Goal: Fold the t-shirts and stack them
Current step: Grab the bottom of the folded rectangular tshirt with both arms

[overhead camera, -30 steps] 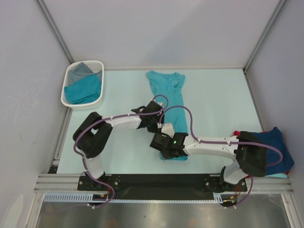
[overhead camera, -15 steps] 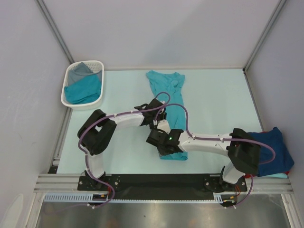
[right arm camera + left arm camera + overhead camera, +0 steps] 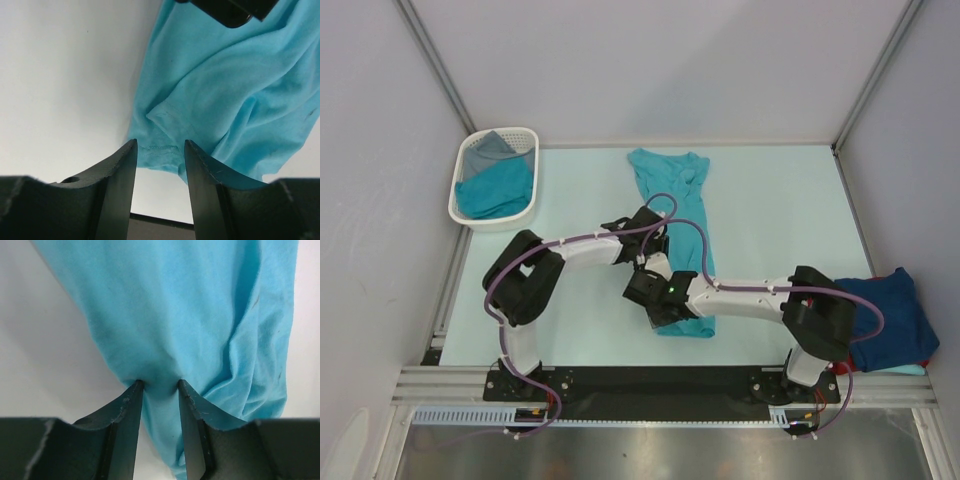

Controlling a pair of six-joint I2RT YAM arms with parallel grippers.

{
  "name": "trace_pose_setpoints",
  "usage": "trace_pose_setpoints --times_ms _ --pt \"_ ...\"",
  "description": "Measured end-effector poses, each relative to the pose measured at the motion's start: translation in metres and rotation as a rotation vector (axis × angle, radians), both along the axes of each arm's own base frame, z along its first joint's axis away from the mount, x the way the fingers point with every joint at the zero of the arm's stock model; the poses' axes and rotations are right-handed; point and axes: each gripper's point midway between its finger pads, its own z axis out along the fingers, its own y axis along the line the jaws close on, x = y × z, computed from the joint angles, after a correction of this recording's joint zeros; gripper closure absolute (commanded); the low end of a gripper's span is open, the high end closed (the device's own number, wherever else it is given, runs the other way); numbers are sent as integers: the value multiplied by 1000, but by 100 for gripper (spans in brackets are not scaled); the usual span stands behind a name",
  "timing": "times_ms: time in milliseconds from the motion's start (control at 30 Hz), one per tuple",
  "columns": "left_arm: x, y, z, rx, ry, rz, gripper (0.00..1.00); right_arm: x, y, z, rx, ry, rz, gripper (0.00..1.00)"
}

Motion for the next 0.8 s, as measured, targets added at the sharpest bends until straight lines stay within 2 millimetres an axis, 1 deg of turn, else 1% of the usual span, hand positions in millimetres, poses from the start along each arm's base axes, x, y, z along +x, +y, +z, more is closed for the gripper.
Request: trace_pose_setpoints --times_ms 133,233,333,367,467,800 --pt "3 3 0 -2 4 10 59 5 3 -2 -2 -4 4 53" --pt "4 5 0 -2 6 14 59 7 5 -5 -4 -4 4 57" --pt "5 6 0 -3 7 17 60 8 4 -8 -11 -2 7 62" --pt "6 6 0 -3 7 18 59 9 4 -9 -13 -1 8 66" --pt "6 7 0 -4 8 20 59 10 3 -10 -19 1 12 70" --pt "7 8 0 -6 11 23 60 13 0 -13 -22 9 19 71"
